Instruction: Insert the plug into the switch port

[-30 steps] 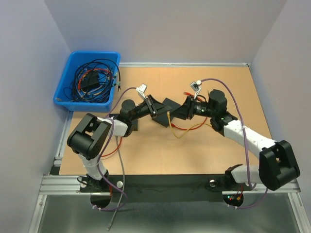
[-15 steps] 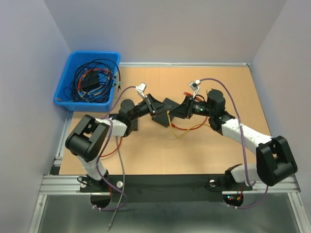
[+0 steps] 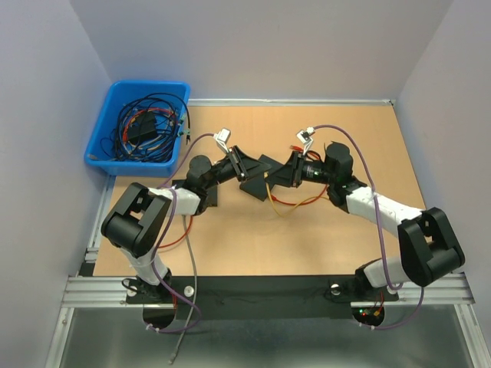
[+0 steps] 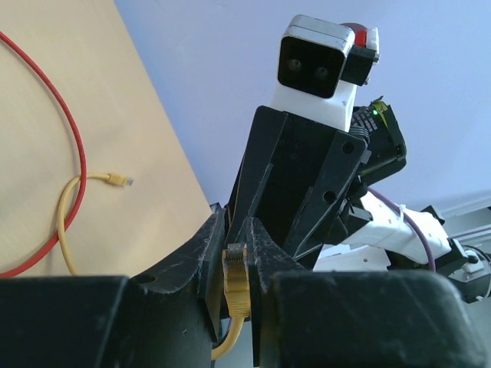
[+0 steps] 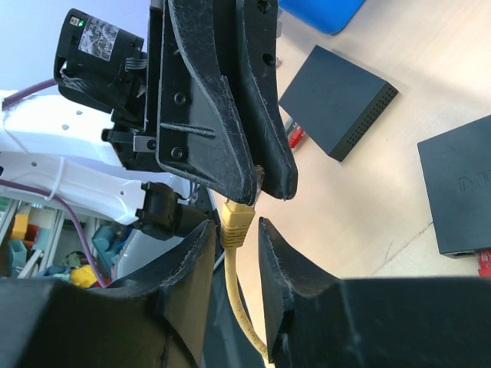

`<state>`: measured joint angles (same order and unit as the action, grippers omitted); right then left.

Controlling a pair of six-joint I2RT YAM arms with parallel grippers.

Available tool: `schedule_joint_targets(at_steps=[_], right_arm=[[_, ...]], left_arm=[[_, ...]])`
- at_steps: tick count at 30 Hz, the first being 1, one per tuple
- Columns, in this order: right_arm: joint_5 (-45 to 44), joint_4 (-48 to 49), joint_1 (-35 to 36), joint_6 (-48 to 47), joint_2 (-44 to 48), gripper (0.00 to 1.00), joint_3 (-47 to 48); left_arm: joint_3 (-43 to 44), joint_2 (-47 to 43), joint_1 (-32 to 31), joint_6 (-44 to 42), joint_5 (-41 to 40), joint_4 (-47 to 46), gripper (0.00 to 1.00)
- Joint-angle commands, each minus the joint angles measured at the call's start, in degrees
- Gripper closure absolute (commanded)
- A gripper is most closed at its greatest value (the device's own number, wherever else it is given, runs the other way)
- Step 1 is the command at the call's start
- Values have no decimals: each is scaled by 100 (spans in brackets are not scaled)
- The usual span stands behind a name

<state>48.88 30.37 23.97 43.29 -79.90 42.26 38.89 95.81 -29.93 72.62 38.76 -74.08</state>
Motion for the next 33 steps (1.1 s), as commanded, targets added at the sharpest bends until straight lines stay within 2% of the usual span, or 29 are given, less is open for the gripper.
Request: schedule_joint_targets(at_steps=[1,4,8,16,18,19,20,22,24,25,26,29,31,32,33], right_arm=[[165,628,-23,215,-17,67,-16],[192,812,-24,329,-52,67,-77],[192,953,-24,408,-79,74,-130],[113,1190,-24,558,-52,96,-201],[60,1191,-32,558,-43,99,-227],[34,1191,-32,549,-35,100,-236],[16,1182,-32,532,-26,100,-245],[-2,1164,-58,479,-8,100,-253],[-19,1051,-163,453,-8,99,-288],[-19,998,-216,444,27,100,-315],[-28,945,-278,418,44,100,-341],[-273,192,-419,-90,185,100,-245],[-745,-1176,-410,-811,264,99,9],[-914,-1182,-419,-987,264,99,80],[-1072,-1652,-419,-1311,299,100,150]], left_arm=[[259,-265,-48,15,61,-4527,100],[268,-256,-65,-37,17,-4527,100],[338,-194,-109,-90,-53,-4527,100],[426,-28,-188,-90,-132,-4536,99],[408,43,-179,-20,-167,-4518,91],[408,69,-153,6,-167,-4492,85],[408,96,-144,33,-167,-4466,74],[321,139,-92,51,-193,-4422,64],[190,140,-30,68,-229,-4316,59],[136,131,13,94,-281,-4307,47],[66,114,49,112,-299,-4316,43],[-136,61,224,138,-334,-4343,35],[-233,61,312,138,-334,-4290,33],[-259,61,321,138,-326,-4290,33],[-312,61,365,121,-334,-4255,33]])
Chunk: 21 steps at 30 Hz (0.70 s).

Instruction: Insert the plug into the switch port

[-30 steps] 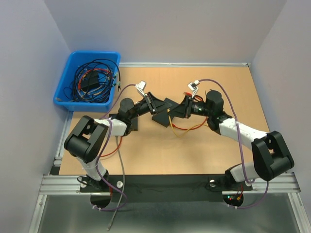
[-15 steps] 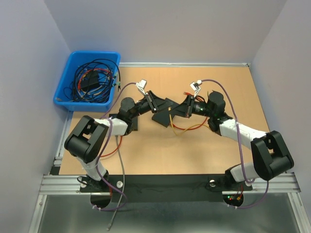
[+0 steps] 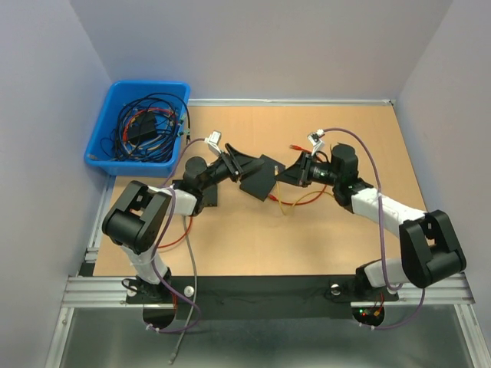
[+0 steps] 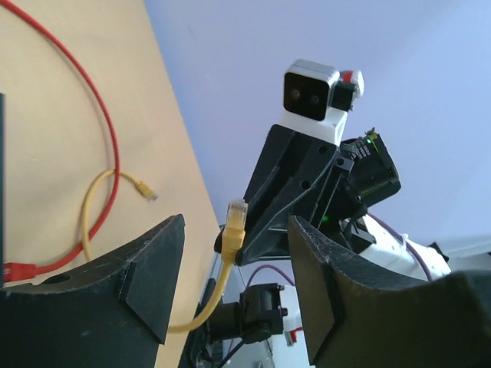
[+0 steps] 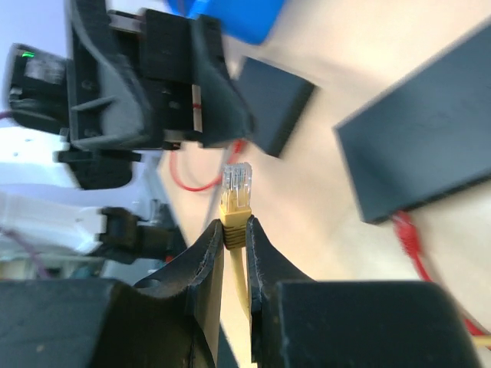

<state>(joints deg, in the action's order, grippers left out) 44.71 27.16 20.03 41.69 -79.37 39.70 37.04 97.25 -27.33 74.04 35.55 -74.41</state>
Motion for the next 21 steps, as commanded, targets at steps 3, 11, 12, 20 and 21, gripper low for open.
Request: schedule_joint_targets(at_steps=[3,11,12,20,21], right_arm=[[-1252,-2079,-26,-1601,212,100,687],[-2896,-3032,-26,-2156,-25,100,1723],[-2985,-3128,-17,-2331,-69,99,1986],[-3697,-3770,-17,-2860,-842,100,2219],[-3680,-3779,-17,-2834,-878,99,2139]], left_arm=[[-162,-66,123,-135,-48,-3960,33],[-302,-171,167,-601,-136,-3177,34],[-285,-215,167,-741,-145,-2898,34],[-57,-944,167,-1997,-504,-90,36],[5,-1023,167,-2338,-618,309,36]])
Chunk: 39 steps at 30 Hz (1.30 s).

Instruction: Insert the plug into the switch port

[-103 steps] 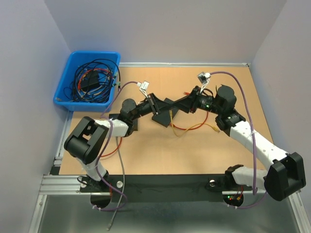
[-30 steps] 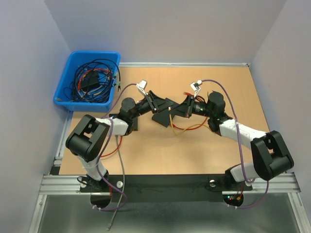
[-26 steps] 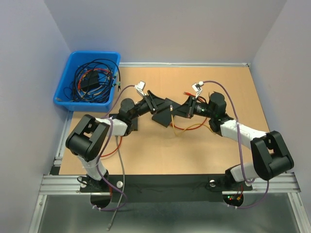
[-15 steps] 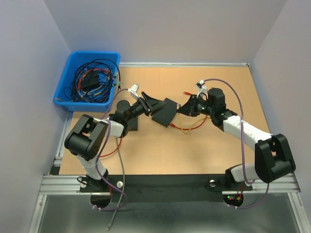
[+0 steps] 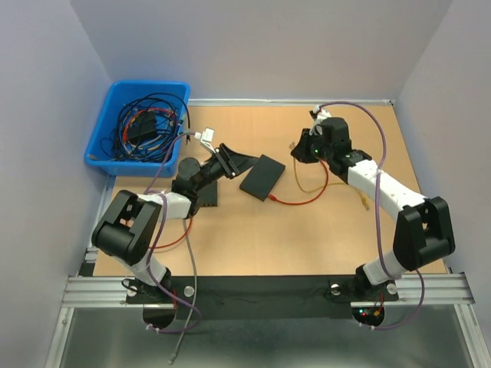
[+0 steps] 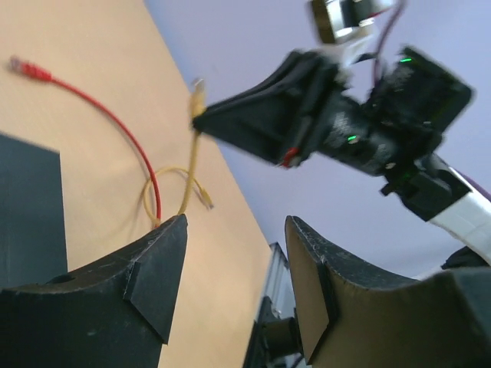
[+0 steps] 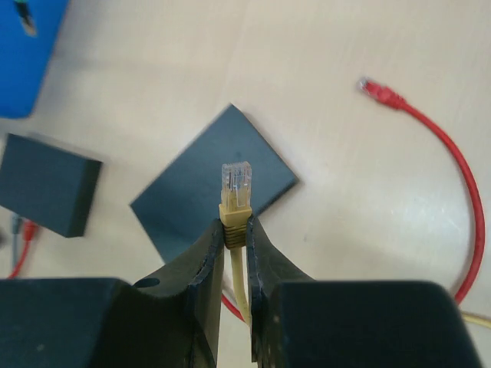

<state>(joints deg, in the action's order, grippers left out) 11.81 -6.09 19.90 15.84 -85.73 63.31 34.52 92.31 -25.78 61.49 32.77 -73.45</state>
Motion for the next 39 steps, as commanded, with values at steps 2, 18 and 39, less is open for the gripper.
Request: schedule_joint_targets(at_steps=[2,18,39], right_arm=[[-478,-446,5,-248,-329,100,-458],[-1067,-490,787,-327,-1120,99,-557],[-1375,-701,1393,-555,-1841,100,-65]], left_arm=[[397,-688,12,-1454,-631,1012,37],[1794,-4,-59,-2949,-1880,4222,37],[3271,1974,-146,-3759,-1485,5209,37]])
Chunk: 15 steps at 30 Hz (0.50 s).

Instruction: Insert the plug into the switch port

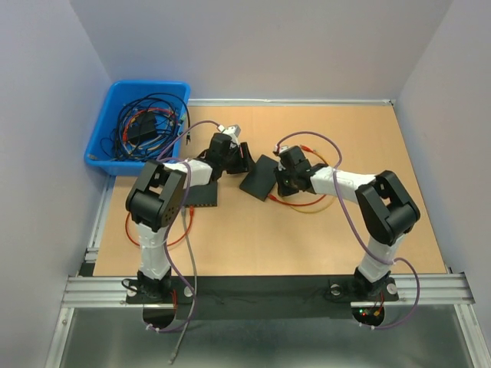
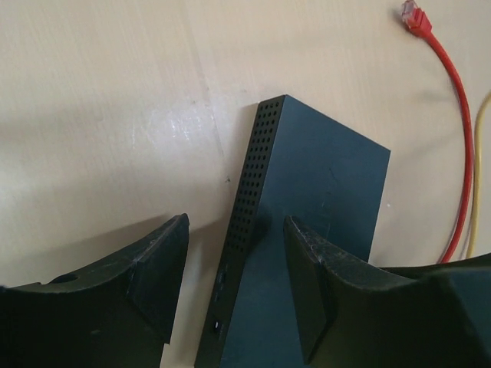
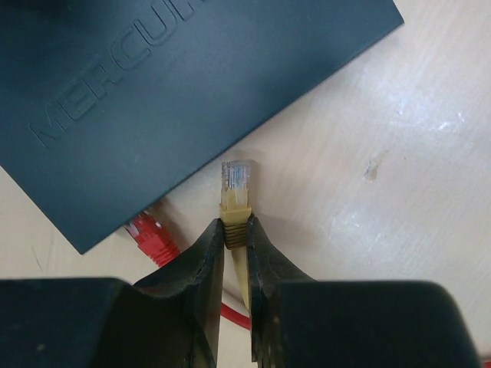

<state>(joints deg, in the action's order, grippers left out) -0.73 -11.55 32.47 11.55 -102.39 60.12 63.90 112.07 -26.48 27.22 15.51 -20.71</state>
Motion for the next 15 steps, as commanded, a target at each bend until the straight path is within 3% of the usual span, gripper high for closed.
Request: schedule_joint_targets(at_steps=[1,15], right_arm=[[-146,-172,163,-136,-202,100,281],[-217,-550,409,-329,-431,100,668]], left_arm=[[360,16,-94,-358,251,-47,37],[597,403,-323,-745,286,181,37]])
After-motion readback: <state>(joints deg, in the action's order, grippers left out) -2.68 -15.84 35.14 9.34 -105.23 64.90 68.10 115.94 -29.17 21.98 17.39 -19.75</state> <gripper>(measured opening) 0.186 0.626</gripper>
